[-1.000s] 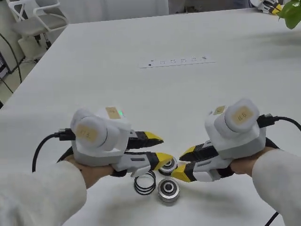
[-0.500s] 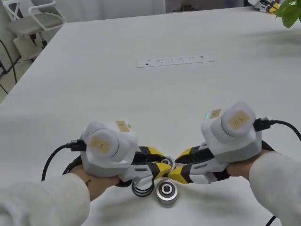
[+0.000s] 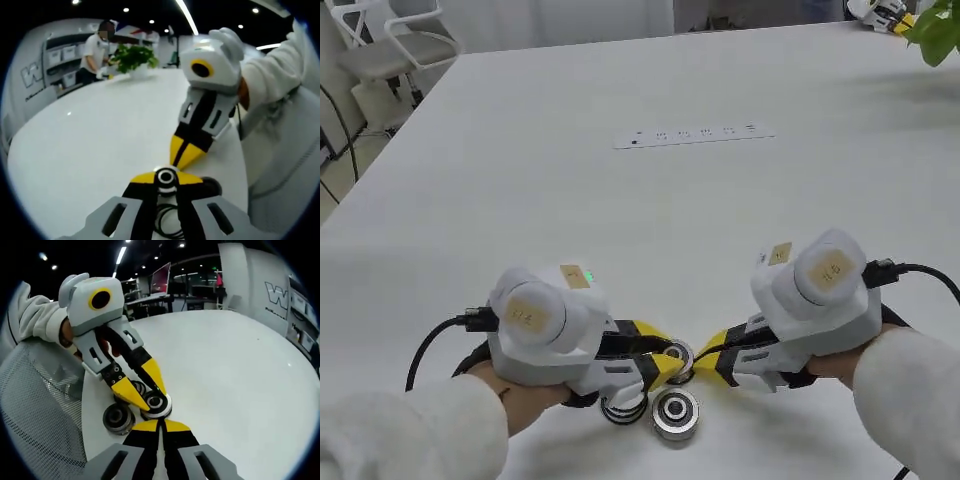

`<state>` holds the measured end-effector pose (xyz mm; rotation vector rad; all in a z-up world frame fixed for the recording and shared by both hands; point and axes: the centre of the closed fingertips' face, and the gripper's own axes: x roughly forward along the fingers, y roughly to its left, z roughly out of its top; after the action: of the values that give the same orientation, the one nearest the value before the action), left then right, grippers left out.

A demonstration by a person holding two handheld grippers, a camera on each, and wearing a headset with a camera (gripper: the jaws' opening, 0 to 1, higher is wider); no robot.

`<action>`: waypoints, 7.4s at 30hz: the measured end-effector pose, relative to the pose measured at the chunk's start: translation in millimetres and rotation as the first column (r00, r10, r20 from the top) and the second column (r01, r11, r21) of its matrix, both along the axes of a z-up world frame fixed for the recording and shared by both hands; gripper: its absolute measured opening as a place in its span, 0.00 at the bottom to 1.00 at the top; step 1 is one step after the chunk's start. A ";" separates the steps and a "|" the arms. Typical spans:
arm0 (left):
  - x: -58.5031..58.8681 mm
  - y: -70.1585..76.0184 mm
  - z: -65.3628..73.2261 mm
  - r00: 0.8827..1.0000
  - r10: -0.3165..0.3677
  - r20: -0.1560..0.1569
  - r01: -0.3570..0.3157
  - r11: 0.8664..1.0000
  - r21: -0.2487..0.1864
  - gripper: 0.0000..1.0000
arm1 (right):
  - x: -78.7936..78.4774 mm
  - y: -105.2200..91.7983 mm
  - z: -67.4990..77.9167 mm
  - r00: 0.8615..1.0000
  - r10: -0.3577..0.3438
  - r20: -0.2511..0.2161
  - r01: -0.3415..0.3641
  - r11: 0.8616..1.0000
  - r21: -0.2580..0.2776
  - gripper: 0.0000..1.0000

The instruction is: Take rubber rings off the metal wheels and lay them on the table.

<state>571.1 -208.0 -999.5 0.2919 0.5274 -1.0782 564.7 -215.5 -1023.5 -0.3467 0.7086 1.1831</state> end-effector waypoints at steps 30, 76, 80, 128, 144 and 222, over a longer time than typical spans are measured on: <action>-2.0 -2.6 -2.0 0.999 -0.028 0.027 0.027 1.000 0.013 0.12 | 8.8 0.2 20.3 0.940 -0.219 -0.261 0.260 0.956 0.135 0.00; 1.9 14.4 39.2 1.000 0.007 0.016 -0.007 1.000 -0.025 0.29 | 10.2 18.0 40.5 0.924 -0.232 -0.305 0.307 0.925 0.225 0.00; 1.5 21.4 53.7 0.999 0.029 0.026 -0.028 0.999 -0.046 0.33 | 7.7 21.0 44.3 0.929 -0.219 -0.299 0.294 0.927 0.233 0.00; -86.4 143.1 71.4 0.968 0.248 0.020 -0.248 0.969 -0.010 0.60 | -39.6 54.3 15.8 0.952 -0.056 -0.300 0.093 0.989 0.112 0.00; -89.3 153.1 67.9 0.961 0.275 0.018 -0.275 0.961 0.006 0.59 | -32.6 51.4 13.4 0.962 -0.076 -0.261 0.100 0.992 0.081 0.01; -79.5 130.6 78.2 0.961 0.277 -0.019 -0.276 0.951 -0.141 1.00 | -61.0 -87.2 104.5 0.973 -0.231 0.006 0.225 0.955 0.192 0.95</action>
<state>491.6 -77.4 -921.3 0.0887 0.4719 -0.8374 503.7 -302.7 -918.9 -0.1174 0.5880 1.0138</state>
